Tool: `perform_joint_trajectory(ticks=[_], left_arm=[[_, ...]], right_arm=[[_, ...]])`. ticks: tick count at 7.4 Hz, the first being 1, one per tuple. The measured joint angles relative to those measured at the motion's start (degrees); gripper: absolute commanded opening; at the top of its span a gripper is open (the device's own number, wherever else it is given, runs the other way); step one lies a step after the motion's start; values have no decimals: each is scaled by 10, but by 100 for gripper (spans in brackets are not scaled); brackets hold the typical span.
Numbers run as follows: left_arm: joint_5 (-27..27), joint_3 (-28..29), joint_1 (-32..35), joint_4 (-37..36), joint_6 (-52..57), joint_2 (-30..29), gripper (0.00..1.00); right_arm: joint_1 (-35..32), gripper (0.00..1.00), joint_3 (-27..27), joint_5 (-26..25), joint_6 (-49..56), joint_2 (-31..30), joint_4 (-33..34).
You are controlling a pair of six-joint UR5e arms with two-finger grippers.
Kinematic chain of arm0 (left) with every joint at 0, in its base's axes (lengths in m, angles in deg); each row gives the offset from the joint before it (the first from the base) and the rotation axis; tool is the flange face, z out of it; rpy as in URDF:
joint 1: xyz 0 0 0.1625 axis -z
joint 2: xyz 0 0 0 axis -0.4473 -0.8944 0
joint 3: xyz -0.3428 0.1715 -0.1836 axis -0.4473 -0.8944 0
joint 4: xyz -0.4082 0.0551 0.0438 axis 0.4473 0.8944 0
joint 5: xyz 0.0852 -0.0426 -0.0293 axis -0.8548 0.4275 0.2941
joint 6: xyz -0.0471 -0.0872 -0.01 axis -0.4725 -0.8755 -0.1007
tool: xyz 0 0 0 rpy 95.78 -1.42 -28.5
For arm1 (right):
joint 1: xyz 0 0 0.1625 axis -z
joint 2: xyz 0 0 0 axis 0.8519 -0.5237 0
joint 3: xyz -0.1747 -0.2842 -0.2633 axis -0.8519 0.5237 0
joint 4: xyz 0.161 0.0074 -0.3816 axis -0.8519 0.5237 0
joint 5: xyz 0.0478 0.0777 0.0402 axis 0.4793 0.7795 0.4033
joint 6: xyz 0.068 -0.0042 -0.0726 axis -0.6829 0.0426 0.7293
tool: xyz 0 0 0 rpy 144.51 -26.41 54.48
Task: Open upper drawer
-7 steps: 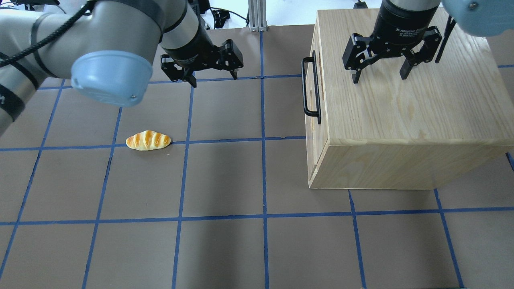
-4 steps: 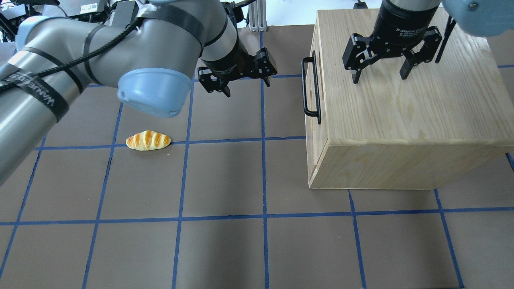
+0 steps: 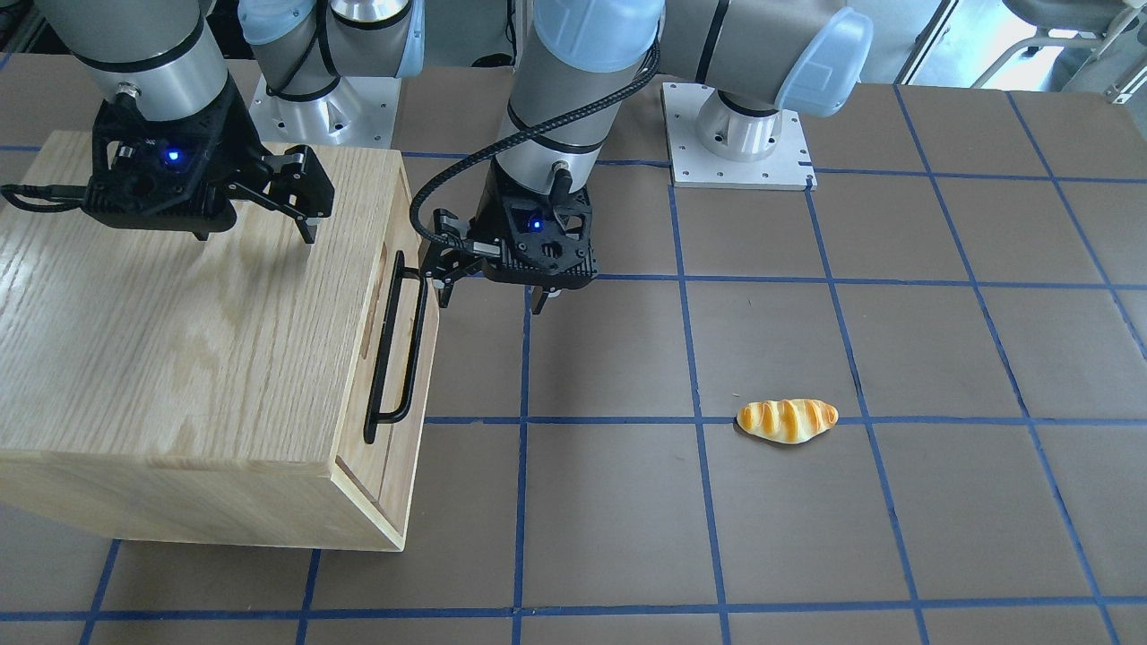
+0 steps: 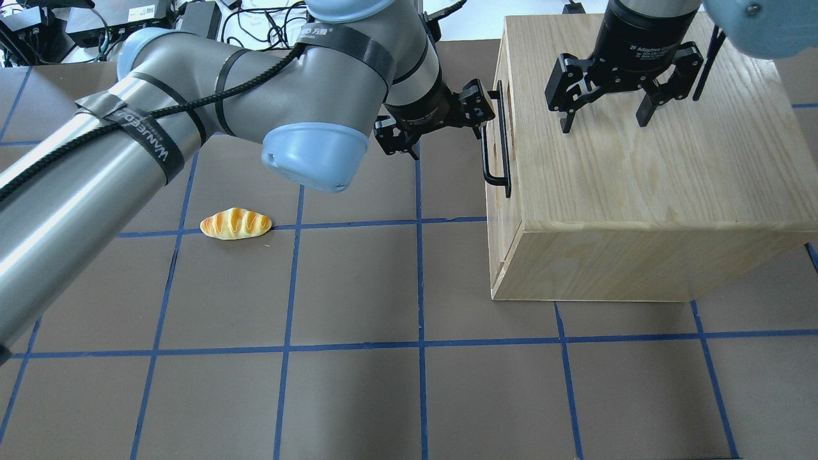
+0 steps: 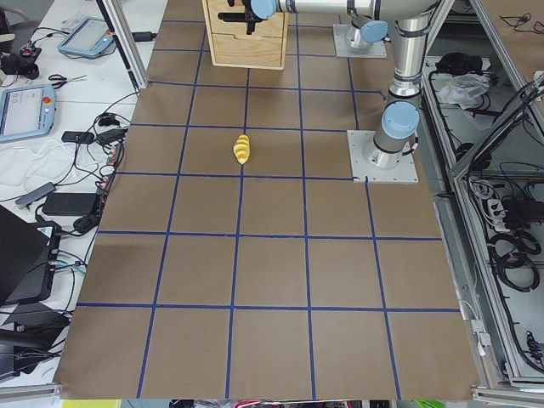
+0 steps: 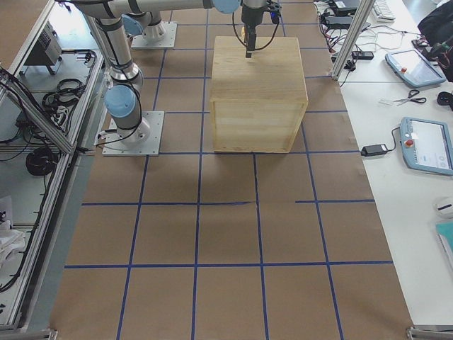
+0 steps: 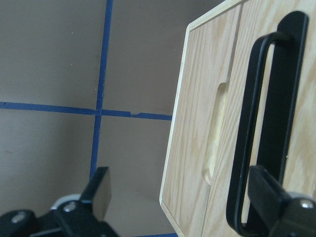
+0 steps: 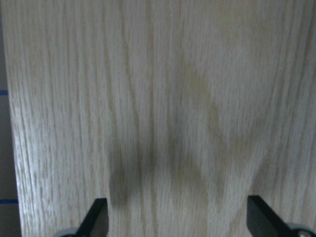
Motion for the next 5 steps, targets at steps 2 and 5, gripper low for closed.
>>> perform_joint_trajectory(ticks=[2, 5], left_arm=[[0, 1, 7, -14, -8, -15, 100], [0, 1, 15, -19, -15, -25, 100]], right_arm=[[0, 100, 0, 0, 0, 0, 0], [0, 100, 0, 0, 0, 0, 0]])
